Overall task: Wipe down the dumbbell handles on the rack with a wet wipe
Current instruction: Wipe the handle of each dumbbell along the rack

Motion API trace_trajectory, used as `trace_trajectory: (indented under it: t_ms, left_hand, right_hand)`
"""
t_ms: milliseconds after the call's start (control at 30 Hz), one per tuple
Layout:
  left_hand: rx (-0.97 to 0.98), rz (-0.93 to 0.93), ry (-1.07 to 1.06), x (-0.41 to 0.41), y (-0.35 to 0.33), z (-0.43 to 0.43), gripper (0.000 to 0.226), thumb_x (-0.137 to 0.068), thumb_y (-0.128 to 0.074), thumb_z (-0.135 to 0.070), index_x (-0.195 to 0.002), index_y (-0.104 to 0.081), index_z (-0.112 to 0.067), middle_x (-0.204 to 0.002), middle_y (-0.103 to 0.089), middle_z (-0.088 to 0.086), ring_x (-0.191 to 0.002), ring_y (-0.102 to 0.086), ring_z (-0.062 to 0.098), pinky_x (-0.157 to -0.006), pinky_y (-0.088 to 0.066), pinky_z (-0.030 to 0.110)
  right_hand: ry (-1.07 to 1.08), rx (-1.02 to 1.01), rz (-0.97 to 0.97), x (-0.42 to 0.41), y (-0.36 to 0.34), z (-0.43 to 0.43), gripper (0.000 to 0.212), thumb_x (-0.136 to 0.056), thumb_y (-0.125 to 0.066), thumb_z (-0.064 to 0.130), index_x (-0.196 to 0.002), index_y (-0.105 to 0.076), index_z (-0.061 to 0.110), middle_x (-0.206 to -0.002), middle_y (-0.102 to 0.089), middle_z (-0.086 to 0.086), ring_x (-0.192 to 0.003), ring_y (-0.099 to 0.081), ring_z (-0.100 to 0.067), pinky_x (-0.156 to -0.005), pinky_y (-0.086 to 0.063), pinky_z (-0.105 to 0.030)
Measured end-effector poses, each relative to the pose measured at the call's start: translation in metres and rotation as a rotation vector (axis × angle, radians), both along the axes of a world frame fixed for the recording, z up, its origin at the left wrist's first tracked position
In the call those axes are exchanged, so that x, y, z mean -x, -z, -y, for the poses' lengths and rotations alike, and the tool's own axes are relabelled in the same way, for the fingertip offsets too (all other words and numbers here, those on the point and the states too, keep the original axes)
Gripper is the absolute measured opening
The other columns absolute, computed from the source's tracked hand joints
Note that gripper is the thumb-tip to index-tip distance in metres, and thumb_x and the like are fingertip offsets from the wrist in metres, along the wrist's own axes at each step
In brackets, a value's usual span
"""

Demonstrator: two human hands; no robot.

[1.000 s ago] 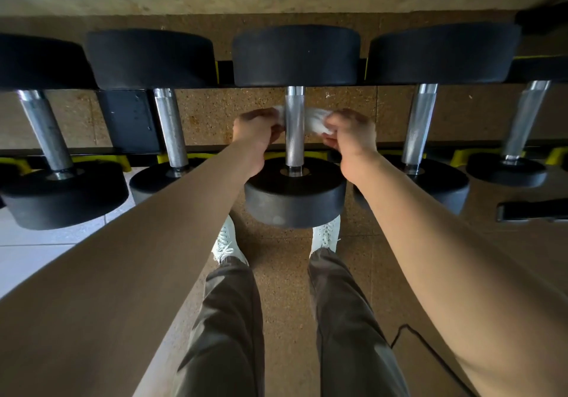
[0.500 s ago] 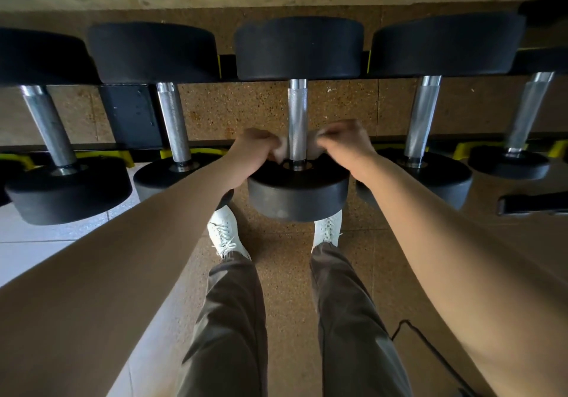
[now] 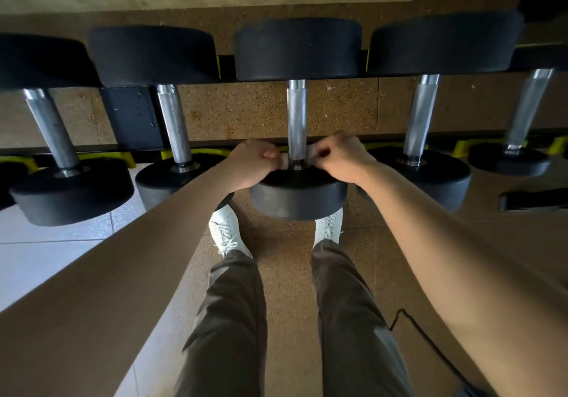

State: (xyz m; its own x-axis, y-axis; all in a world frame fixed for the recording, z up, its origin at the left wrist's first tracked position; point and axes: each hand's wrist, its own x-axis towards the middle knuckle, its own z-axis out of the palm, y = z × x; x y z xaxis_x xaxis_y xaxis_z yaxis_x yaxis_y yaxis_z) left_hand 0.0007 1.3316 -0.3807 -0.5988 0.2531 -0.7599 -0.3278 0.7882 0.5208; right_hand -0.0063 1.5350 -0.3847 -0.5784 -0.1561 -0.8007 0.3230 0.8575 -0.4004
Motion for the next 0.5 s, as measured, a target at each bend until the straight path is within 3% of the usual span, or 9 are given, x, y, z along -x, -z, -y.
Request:
trace_trajectory:
  t_ms: [100, 200, 267, 333, 433, 500]
  left_hand:
    - [-0.127, 0.047, -0.069, -0.008, -0.014, 0.007, 0.016, -0.094, -0.064, -0.021, -0.081, -0.070, -0.028, -0.093, -0.069, 0.001, -0.095, -0.062, 0.018, -0.080, -0.043, 0.030]
    - [-0.248, 0.140, -0.321, -0.015, -0.031, 0.007, 0.011, -0.081, -0.066, -0.032, -0.074, -0.074, -0.027, -0.088, -0.067, 0.011, -0.092, -0.058, 0.017, -0.083, -0.039, 0.033]
    - [-0.335, 0.169, -0.517, -0.019, -0.042, 0.012, 0.016, -0.078, -0.061, -0.026, -0.066, -0.071, -0.022, -0.076, -0.062, 0.004, -0.086, -0.055, 0.018, -0.080, -0.041, 0.031]
    - [-0.388, 0.132, -0.647, -0.022, -0.048, 0.022, 0.014, -0.085, -0.058, -0.008, -0.073, -0.064, -0.006, -0.079, -0.062, -0.001, -0.092, -0.058, 0.018, -0.086, -0.050, 0.031]
    - [-0.480, 0.167, -0.871, -0.026, -0.059, 0.039, 0.012, -0.091, -0.049, 0.002, -0.084, -0.058, -0.001, -0.094, -0.061, 0.006, -0.107, -0.061, 0.026, -0.100, -0.053, 0.042]
    - [-0.584, 0.234, -1.056, -0.025, -0.067, 0.058, 0.012, -0.087, -0.048, -0.005, -0.076, -0.052, -0.008, -0.089, -0.062, 0.005, -0.103, -0.065, 0.026, -0.094, -0.056, 0.041]
  right_hand:
    - [-0.078, -0.069, 0.044, 0.001, 0.002, 0.011, 0.020, -0.094, -0.062, 0.032, -0.111, -0.071, 0.030, -0.113, -0.067, -0.002, -0.109, -0.061, -0.026, -0.099, -0.049, -0.046]
    - [-0.099, -0.078, -0.006, -0.003, -0.012, 0.006, 0.020, -0.094, -0.058, 0.031, -0.105, -0.074, 0.029, -0.108, -0.070, -0.001, -0.103, -0.063, -0.026, -0.096, -0.050, -0.048]
    - [0.026, -0.034, -0.207, -0.009, -0.025, 0.003, 0.018, -0.091, -0.059, 0.023, -0.098, -0.076, 0.026, -0.098, -0.073, 0.006, -0.091, -0.067, -0.016, -0.089, -0.056, -0.041]
    - [0.188, 0.123, -0.303, -0.017, -0.040, 0.013, 0.024, -0.089, -0.063, 0.016, -0.110, -0.071, 0.024, -0.107, -0.070, 0.010, -0.097, -0.065, -0.009, -0.088, -0.055, -0.031]
    - [0.203, 0.364, -0.151, -0.020, -0.051, 0.043, 0.055, -0.086, -0.064, 0.009, -0.138, -0.054, 0.025, -0.130, -0.060, 0.007, -0.116, -0.056, -0.007, -0.095, -0.048, -0.023]
    - [0.157, 0.446, -0.108, -0.018, -0.051, 0.072, 0.053, -0.087, -0.063, 0.008, -0.137, -0.056, 0.023, -0.129, -0.063, 0.007, -0.116, -0.058, -0.006, -0.096, -0.047, -0.019]
